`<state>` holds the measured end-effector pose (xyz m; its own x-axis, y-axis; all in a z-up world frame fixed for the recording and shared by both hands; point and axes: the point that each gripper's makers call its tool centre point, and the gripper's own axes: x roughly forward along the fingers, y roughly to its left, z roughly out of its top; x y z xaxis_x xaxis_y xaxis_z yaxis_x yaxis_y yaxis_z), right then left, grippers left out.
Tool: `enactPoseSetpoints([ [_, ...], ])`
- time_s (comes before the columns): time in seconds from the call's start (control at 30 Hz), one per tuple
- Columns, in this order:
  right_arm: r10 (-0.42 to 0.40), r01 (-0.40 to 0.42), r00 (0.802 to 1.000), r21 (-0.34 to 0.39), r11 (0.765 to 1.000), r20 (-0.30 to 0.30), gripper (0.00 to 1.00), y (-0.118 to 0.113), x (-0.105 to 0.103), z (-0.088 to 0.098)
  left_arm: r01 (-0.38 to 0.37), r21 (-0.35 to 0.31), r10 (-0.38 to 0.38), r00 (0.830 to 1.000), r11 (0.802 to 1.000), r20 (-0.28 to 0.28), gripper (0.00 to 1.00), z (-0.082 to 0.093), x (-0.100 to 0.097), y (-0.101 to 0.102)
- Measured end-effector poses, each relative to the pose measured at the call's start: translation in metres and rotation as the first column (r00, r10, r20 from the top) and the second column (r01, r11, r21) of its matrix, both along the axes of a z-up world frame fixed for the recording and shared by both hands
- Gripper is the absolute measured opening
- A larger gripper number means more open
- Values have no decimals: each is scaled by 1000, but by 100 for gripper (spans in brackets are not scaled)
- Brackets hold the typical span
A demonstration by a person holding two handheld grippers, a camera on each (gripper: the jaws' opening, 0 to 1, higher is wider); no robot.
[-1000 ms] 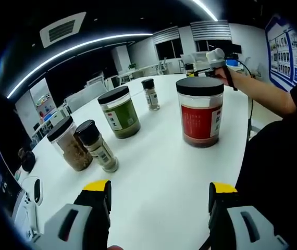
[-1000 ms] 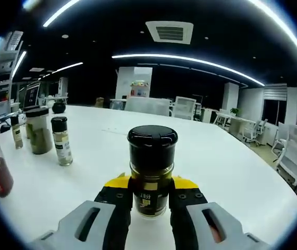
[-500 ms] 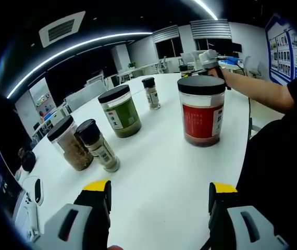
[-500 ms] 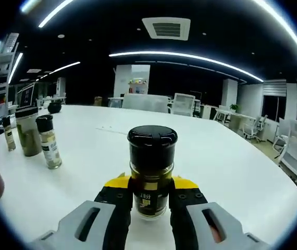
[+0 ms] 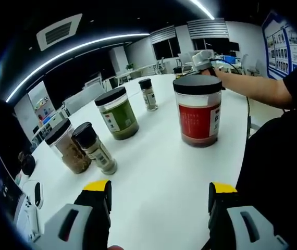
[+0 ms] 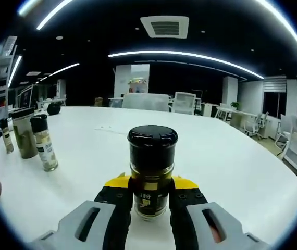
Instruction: Pick up the mixed condiments and ingredients on the table and sort them into separate groups
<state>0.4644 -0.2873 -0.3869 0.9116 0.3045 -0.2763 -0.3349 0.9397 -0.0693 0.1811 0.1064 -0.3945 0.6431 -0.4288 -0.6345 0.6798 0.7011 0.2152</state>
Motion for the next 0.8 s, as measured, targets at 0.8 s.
enactPoseSetpoints([
  [0.8, 52, -52, 998, -34, 998, -19, 48, 7, -2, -14, -28, -19, 28, 1000, 999, 5, 75, -2, 6, 7],
])
